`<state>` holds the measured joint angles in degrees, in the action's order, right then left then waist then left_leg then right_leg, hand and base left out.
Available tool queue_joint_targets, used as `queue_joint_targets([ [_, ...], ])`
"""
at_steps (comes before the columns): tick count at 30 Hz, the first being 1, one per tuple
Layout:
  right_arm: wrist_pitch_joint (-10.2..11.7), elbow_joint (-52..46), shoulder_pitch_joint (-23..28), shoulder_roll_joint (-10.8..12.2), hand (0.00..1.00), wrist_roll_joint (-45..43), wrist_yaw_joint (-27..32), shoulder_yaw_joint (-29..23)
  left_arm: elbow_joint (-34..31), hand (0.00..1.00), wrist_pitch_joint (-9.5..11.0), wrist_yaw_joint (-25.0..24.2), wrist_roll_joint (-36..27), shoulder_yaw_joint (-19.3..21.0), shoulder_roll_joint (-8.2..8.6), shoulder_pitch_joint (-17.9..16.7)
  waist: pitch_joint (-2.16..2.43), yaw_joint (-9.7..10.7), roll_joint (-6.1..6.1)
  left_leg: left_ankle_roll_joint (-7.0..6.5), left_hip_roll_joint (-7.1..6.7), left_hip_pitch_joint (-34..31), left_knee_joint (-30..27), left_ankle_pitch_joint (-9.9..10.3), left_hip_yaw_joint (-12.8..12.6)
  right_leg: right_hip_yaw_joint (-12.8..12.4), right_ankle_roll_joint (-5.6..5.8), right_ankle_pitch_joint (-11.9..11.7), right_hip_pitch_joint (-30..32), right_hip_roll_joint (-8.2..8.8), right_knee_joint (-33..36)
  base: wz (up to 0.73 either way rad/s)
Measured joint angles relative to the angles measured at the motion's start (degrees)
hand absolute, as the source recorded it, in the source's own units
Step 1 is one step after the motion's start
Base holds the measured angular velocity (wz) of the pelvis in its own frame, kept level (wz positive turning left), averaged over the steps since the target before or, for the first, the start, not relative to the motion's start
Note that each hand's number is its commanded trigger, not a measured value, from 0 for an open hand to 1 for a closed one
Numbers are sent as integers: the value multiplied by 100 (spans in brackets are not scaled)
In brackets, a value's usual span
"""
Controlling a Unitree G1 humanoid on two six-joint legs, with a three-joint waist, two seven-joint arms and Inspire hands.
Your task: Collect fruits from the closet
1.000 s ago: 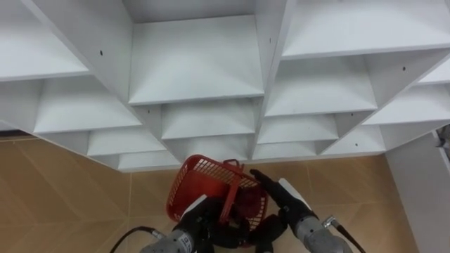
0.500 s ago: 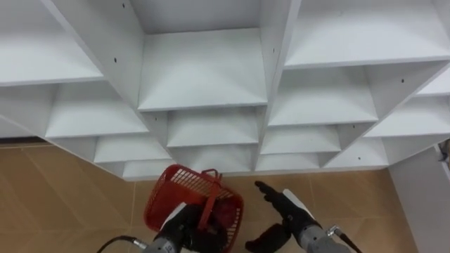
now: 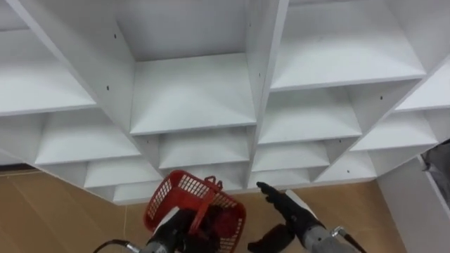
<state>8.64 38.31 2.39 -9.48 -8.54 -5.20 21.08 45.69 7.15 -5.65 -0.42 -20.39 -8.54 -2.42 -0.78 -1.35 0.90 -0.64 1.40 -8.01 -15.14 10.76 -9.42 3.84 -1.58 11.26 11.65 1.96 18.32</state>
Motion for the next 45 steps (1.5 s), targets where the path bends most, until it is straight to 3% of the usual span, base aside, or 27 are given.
queue_joint_targets([
  [2, 0, -274, 224, 5, 0, 23, -11, -107, -1, 100, 0, 2, -2, 56, 0, -113, 25, 19, 42, 2, -6, 202, 76, 1, -3, 3, 9, 6, -194, -2, -61, -2],
  [8, -5, -390, 390, 26, 0, -36, -161, -453, -39, 100, 0, 41, 12, 484, -4, -279, 33, 68, 96, 28, -2, 571, 255, 21, 5, -11, 30, -19, -517, -42, -176, -2],
  [16, -5, -800, 771, 13, 0, -3, -100, -682, -123, 100, -1, 172, 9, 839, -43, -354, 72, 97, 48, 28, -1, 949, 447, 20, -32, -75, 45, -92, -899, -115, -428, -5],
  [24, 3, -684, 845, 1, 0, 595, 167, -956, 552, 100, -4, 426, 1, 1035, -39, -445, 51, 128, 31, 32, -9, 1243, 583, 25, -85, -213, 60, -84, -1114, -131, -508, -7],
  [28, 7, -293, 913, 6, 0, 857, 327, -1343, 580, 100, -3, 591, 3, 1368, -39, -585, 51, 158, 66, 36, -4, 1287, 587, 52, -70, -206, 68, -86, -1197, -142, -582, 1],
  [36, 22, 697, 1156, 53, 0, 1714, 668, -1631, 1022, 100, -1, 972, -13, 1644, -40, -729, 57, 269, 88, 42, 0, 1418, 589, 96, 6, -154, 73, -90, -1390, -127, -666, 3],
  [39, 2, 1408, 1135, 65, 0, 1736, 716, -1833, 1176, 100, -4, 1043, -10, 1956, -29, -774, 64, 256, 107, 39, -2, 1419, 600, 104, 14, -134, 77, -87, -1396, -159, -669, 0],
  [41, 0, 1940, 1138, 70, 0, 1857, 713, -1933, 1254, 100, -11, 1060, -15, 2162, -13, -896, 55, 252, 110, 39, -3, 1466, 601, 112, 19, -136, 78, -87, -1461, -162, -697, 0],
  [45, -129, 2594, 1157, 93, 0, 2309, 691, -2019, 1298, 100, -66, 1060, -175, 2414, 27, -1164, 83, 244, 111, 47, 1, 1573, 659, 128, 33, -143, 86, -87, -1577, -179, -780, 0],
])
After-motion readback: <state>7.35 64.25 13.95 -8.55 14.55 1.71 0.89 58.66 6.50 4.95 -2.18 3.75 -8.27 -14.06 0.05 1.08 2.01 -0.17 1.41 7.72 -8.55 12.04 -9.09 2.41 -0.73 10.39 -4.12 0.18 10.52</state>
